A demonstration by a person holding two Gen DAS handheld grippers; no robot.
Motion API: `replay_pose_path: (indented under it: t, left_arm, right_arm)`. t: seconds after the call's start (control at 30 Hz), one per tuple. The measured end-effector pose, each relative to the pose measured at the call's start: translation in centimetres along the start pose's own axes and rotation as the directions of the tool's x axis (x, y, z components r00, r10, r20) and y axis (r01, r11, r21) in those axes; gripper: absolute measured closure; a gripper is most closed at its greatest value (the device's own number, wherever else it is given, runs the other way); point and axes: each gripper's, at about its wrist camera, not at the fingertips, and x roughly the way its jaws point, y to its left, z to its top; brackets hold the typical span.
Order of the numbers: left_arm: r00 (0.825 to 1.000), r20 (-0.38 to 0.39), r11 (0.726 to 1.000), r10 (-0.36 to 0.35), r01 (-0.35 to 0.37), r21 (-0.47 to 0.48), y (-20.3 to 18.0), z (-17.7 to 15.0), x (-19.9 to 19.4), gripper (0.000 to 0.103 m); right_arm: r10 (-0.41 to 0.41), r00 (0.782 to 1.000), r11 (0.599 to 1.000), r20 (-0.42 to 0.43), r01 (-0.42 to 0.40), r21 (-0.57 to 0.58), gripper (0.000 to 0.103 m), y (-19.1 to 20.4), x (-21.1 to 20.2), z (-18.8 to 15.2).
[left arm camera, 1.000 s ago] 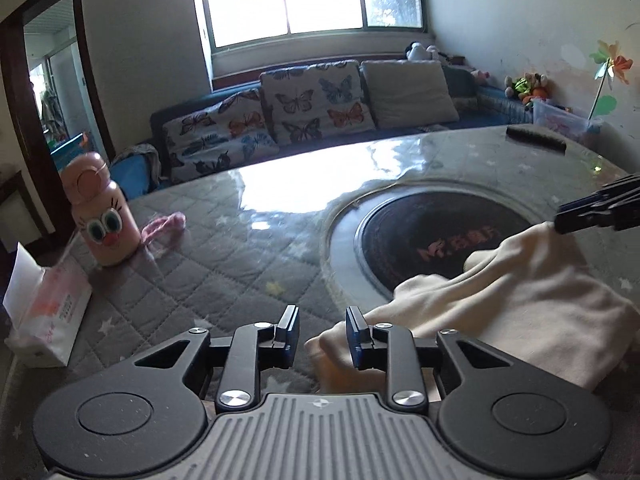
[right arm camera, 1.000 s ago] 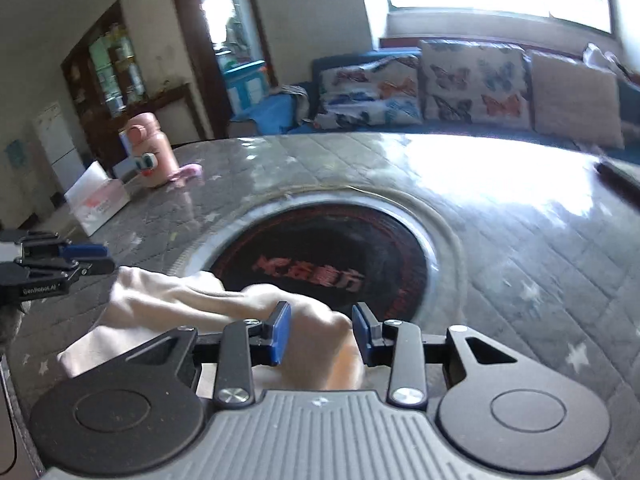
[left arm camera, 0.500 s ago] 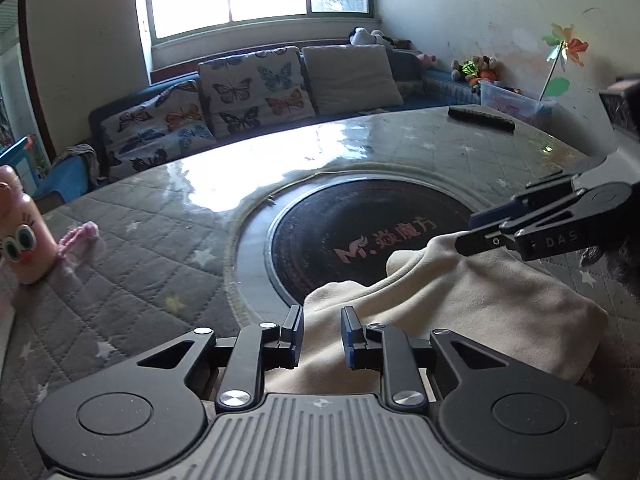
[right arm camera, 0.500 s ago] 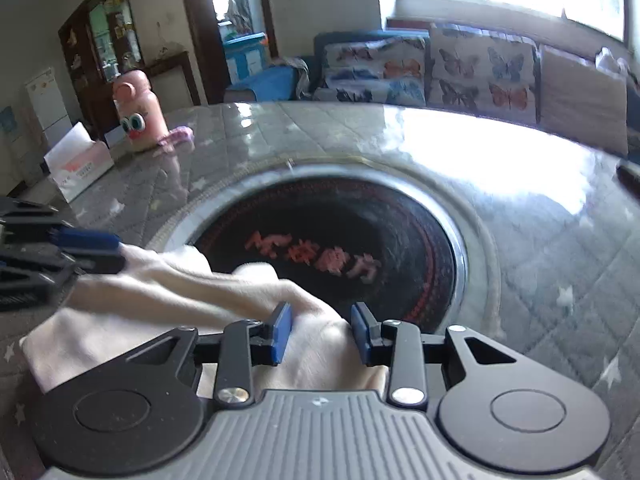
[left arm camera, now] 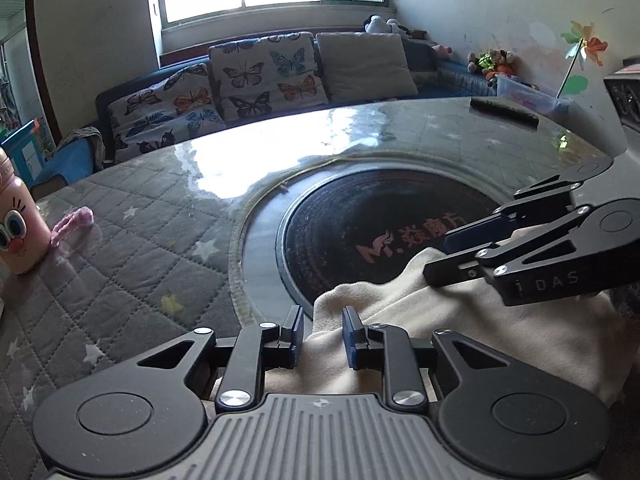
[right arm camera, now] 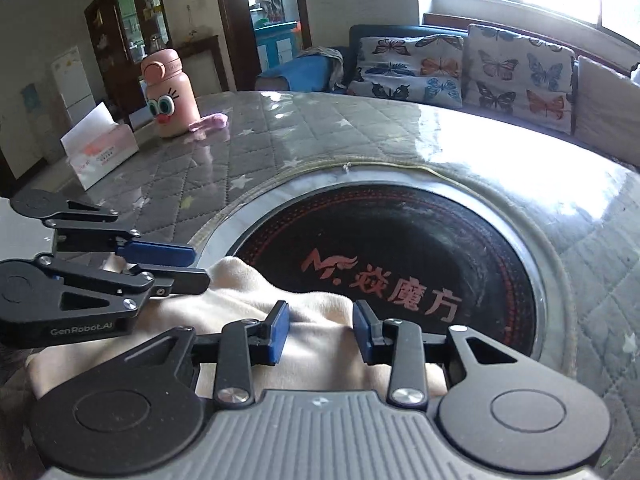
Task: Fold clothes
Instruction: 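Fold the held side edge over the shirt body with both grippers and release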
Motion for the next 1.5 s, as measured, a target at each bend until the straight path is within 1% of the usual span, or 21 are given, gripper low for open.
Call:
replay_pose_path:
  t: [0.1,0.2,0.37,0.47,0.53,0.63,0.7,0.9,1.03,1.23,1.4,1.43,1.5]
  left_arm:
    - [1.0,0.003,1.0,-0.006,0.006,0.009,-0.2,0.0,0.1,0.079]
    - [1.0,0.006,1.0,-0.011,0.011,0.018,-0.5,0.0,0.2,0.078]
    - [1.0,0.007,1.0,-0.012,0.012,0.012,-0.1,0.0,0.1,0.078]
    - [1.0,0.005,1.0,-0.014,0.014,0.013,0.3,-0.1,0.0,0.078]
    - [1.0,0.003,1.0,-0.014,0.014,0.014,0.3,-0.2,0.2,0.078]
    - [1.0,0.0,1.0,-0.015,0.015,0.011,0.4,-0.1,0.3,0.078]
    - [1.0,-0.001,1.0,-0.016,0.016,0.013,0.5,0.0,0.2,0.078]
    - [1.0,-0.01,1.0,-0.015,0.016,0.018,0.5,0.1,0.3,0.078]
    - [1.0,-0.009,1.0,-0.009,0.01,0.02,0.4,0.1,0.3,0.078]
    - [1.0,0.004,1.0,0.015,-0.015,0.015,0.3,0.0,0.1,0.078]
    - [0.998,0.033,0.998,0.058,-0.058,0.003,0.3,-0.4,-1.4,0.078]
    - [0.997,0.041,0.998,0.068,-0.068,0.002,0.3,-0.5,-1.9,0.078]
    - [0.994,0.071,0.997,0.077,-0.078,0.012,0.0,-0.9,-3.4,0.078]
  right_arm:
    - [0.022,1.0,1.0,0.009,-0.022,-0.004,0.068,0.3,0.1,0.2]
    - [0.013,1.0,1.0,-0.013,-0.013,-0.029,0.068,0.6,1.0,0.0]
    - [0.012,1.0,1.0,0.013,-0.012,-0.021,0.068,0.6,0.2,0.4]
    - [0.034,0.999,0.998,0.026,-0.033,-0.05,0.068,1.3,-0.8,0.3]
    - [0.053,0.998,0.995,0.02,-0.052,-0.08,0.068,2.0,-0.9,0.1]
    - [0.05,0.999,0.986,0.018,-0.047,-0.159,0.069,3.6,-0.8,-0.4]
    - [0.054,0.998,0.981,0.016,-0.05,-0.189,0.069,4.2,-0.9,-0.6]
    - [0.099,0.995,0.957,-0.001,-0.096,-0.273,0.069,6.2,-2.3,-1.8]
    - [0.147,0.989,0.942,-0.028,-0.148,-0.3,0.069,7.1,-3.4,-2.9]
    - [0.228,0.971,0.913,-0.072,-0.239,-0.33,0.068,8.3,-5.7,-5.0]
    - [0.29,0.951,0.896,-0.11,-0.31,-0.319,0.067,9.0,-7.4,-6.6]
    - [0.295,0.949,0.895,-0.112,-0.315,-0.316,0.065,9.0,-7.8,-6.9]
    - [0.295,0.95,0.898,-0.105,-0.313,-0.309,0.064,8.9,-8.5,-7.2]
